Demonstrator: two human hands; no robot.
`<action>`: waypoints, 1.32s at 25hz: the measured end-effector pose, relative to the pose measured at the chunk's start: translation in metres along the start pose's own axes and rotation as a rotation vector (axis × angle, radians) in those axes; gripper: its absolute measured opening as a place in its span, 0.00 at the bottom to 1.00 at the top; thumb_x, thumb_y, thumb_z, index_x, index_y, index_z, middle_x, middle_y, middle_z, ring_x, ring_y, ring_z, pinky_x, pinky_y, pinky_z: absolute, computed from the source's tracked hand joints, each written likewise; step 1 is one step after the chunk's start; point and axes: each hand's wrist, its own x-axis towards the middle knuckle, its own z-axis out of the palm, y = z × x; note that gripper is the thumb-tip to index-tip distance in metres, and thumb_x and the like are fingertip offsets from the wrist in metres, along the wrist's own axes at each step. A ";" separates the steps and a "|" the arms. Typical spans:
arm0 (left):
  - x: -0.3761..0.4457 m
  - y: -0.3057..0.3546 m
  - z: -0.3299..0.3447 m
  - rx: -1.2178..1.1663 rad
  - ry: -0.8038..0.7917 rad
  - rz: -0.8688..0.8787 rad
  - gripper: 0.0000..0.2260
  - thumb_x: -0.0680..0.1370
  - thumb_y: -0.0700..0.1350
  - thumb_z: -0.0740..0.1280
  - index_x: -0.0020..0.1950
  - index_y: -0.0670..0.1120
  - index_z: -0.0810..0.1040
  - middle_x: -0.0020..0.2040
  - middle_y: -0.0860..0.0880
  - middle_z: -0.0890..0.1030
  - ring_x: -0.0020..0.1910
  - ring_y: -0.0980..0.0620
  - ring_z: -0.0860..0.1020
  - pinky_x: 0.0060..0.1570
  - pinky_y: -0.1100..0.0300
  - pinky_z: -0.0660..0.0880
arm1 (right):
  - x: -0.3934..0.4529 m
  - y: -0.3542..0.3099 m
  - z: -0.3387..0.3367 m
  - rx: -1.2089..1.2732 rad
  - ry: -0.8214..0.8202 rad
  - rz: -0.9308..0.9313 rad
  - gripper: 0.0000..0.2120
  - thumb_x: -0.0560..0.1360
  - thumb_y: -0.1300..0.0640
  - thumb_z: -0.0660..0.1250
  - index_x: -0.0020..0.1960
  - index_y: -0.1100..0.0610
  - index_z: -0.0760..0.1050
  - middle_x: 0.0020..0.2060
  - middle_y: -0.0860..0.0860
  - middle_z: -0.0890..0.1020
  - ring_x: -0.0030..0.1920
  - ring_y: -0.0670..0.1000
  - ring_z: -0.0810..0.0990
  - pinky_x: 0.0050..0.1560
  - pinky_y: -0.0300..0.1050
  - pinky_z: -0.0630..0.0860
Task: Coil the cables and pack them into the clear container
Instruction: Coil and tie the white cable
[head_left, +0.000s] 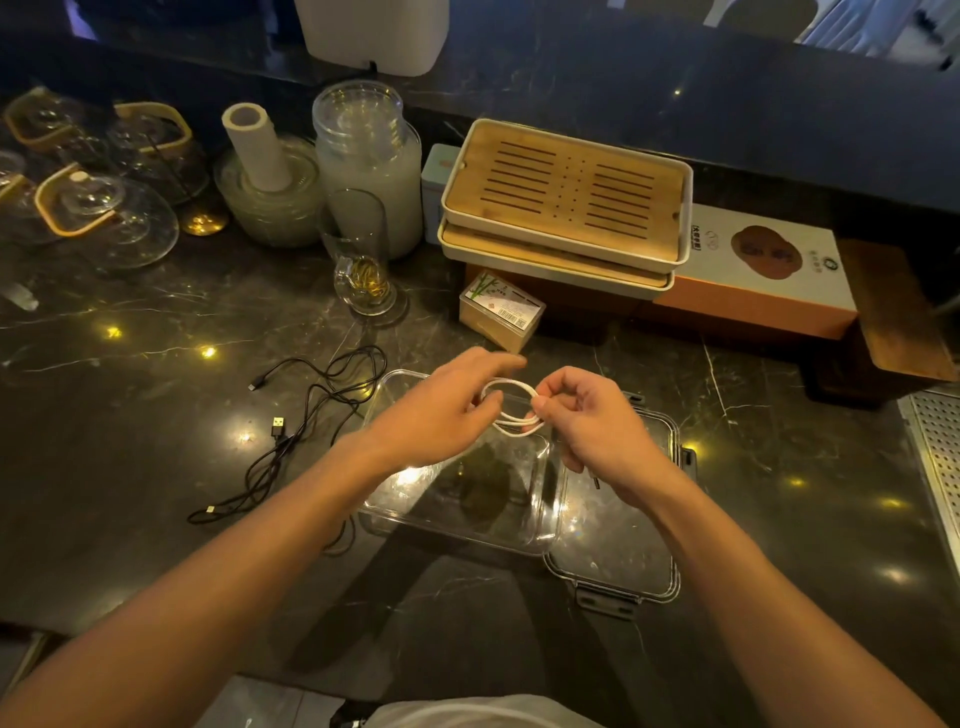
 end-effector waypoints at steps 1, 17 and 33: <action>0.002 0.001 -0.001 0.086 -0.053 0.031 0.21 0.84 0.45 0.61 0.78 0.52 0.66 0.64 0.55 0.75 0.54 0.62 0.76 0.54 0.66 0.72 | 0.000 0.000 -0.001 -0.010 -0.004 0.002 0.04 0.83 0.60 0.67 0.49 0.60 0.77 0.29 0.54 0.77 0.23 0.48 0.67 0.24 0.42 0.66; 0.003 -0.001 0.021 -0.692 -0.474 -0.436 0.11 0.85 0.45 0.60 0.67 0.43 0.68 0.55 0.41 0.79 0.43 0.45 0.86 0.44 0.53 0.80 | 0.004 0.008 -0.002 -0.013 -0.076 0.144 0.04 0.82 0.62 0.67 0.51 0.64 0.78 0.32 0.51 0.79 0.26 0.48 0.77 0.28 0.47 0.80; 0.005 -0.010 0.014 -0.388 -0.497 -0.323 0.11 0.86 0.46 0.57 0.61 0.40 0.74 0.38 0.53 0.74 0.33 0.60 0.70 0.34 0.65 0.68 | 0.006 -0.003 -0.018 -0.194 -0.201 0.149 0.07 0.82 0.57 0.68 0.53 0.61 0.80 0.34 0.49 0.85 0.26 0.50 0.74 0.27 0.45 0.70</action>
